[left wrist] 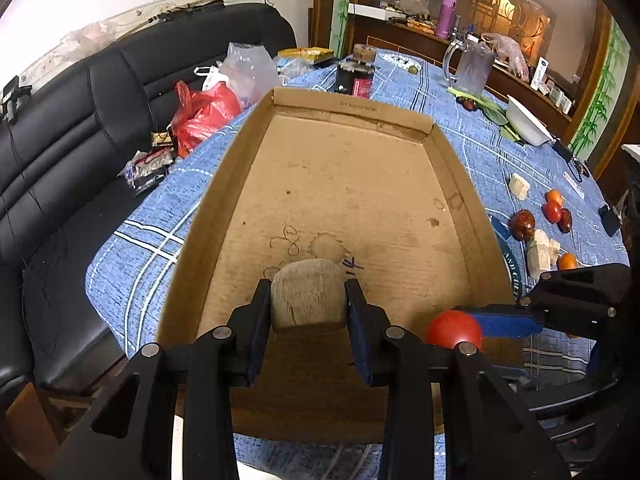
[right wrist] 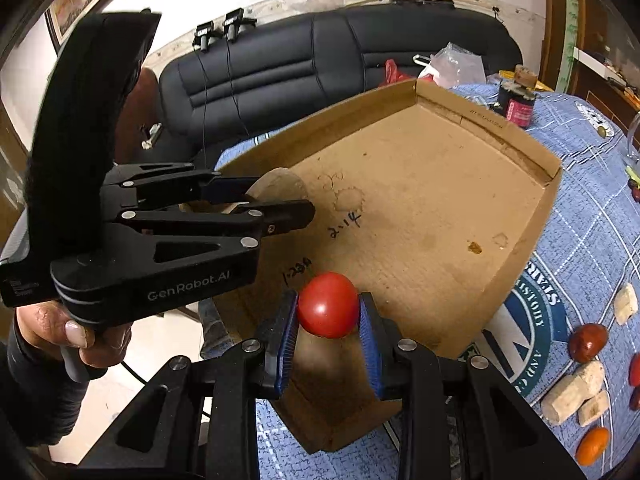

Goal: Organize fruits
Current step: 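Open the left tool to drop the cylinder while the right tool releases the tomato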

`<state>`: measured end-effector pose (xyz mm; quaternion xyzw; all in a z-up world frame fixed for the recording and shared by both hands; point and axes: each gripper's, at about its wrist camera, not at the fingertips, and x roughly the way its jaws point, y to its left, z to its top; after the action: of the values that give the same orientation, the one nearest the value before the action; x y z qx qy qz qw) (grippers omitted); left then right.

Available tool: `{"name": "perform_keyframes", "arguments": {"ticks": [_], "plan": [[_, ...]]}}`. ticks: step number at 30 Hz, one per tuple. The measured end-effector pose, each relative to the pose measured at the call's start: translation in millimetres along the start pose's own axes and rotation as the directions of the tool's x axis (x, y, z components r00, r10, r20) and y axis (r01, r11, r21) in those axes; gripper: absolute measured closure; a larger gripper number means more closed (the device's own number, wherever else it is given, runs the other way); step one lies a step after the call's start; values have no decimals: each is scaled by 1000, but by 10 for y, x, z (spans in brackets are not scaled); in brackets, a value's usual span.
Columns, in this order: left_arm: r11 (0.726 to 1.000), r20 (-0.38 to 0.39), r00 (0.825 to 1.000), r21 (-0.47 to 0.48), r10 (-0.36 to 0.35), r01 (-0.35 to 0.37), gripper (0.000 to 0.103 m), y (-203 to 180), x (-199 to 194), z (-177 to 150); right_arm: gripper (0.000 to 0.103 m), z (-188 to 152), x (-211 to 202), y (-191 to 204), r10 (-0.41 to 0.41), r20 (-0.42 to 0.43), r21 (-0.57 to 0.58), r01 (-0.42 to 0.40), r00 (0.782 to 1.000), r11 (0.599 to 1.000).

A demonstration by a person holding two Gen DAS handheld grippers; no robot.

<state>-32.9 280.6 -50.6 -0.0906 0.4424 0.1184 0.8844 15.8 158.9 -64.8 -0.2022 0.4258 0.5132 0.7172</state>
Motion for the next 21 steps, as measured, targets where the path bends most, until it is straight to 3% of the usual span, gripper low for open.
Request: {"name": "perform_keyframes", "arguments": {"ticks": [7,8,10,12,21], "plan": [[999,-47,998,19,33,-32,66,-31,120,-58,67,-11,103,14,-18,-33,-11,18,999,1000],[999,-44,998,21,40,-39,63,-34,109,-66,63,-13,91,17,-20,-28,-11,20,999,1000],[998,-32,998,19,53,-52,42,-33,62,-75,59,-24,37,14,-24,-17,-8,24,1000,1000],[998,-7,998,15,57,-57,37,-26,-16,-79,56,-40,-49,4,-19,1,1,19,1000,1000],[1000,31,999,9,26,-26,37,-155,-252,-69,55,-325,-608,-88,-31,90,69,25,995,997]]}}
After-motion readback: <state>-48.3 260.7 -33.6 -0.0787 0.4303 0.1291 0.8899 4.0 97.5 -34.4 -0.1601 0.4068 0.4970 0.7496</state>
